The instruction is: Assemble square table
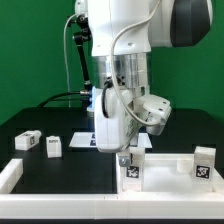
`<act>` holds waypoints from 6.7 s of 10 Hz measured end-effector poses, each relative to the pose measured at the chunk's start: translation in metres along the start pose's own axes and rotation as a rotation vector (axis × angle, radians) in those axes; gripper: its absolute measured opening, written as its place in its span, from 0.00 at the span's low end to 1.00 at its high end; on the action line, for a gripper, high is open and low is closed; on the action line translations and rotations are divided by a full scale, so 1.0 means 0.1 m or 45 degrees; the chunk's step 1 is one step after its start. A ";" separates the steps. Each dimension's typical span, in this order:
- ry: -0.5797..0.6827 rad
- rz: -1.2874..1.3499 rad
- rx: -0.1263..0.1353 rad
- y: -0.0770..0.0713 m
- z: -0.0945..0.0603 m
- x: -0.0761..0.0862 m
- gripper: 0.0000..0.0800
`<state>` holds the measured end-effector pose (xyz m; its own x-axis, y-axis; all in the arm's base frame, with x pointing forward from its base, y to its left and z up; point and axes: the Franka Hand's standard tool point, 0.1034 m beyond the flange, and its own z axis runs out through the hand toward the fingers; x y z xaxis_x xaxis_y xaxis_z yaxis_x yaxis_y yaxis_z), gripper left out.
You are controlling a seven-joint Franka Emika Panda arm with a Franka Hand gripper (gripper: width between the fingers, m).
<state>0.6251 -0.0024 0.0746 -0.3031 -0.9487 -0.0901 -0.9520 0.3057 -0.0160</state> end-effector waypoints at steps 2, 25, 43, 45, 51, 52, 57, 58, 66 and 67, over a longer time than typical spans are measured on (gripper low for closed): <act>-0.006 0.044 0.000 0.00 0.00 0.00 0.36; 0.003 -0.123 0.028 1.10 0.08 -0.57 0.81; 0.112 -0.430 -0.003 1.54 0.69 -0.23 0.17; 0.112 -0.436 -0.001 1.54 0.69 -0.24 0.07; 0.112 -0.439 0.001 1.53 0.69 -0.24 0.07; 0.113 -0.449 0.007 1.53 0.68 -0.23 0.07; 0.228 -0.857 0.194 1.48 0.57 0.46 0.07; 0.217 -0.929 0.176 1.48 0.59 0.50 0.07; 0.403 -1.937 0.147 1.18 0.50 0.78 0.07; 0.401 -1.952 0.144 1.19 0.51 0.78 0.07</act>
Offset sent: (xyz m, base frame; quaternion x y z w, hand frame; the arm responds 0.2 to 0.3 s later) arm 0.0000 0.0000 0.0000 0.0000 0.0000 0.0000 1.0000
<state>0.4902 -0.0363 0.0147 0.9028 -0.3226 0.2845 -0.3457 -0.9378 0.0335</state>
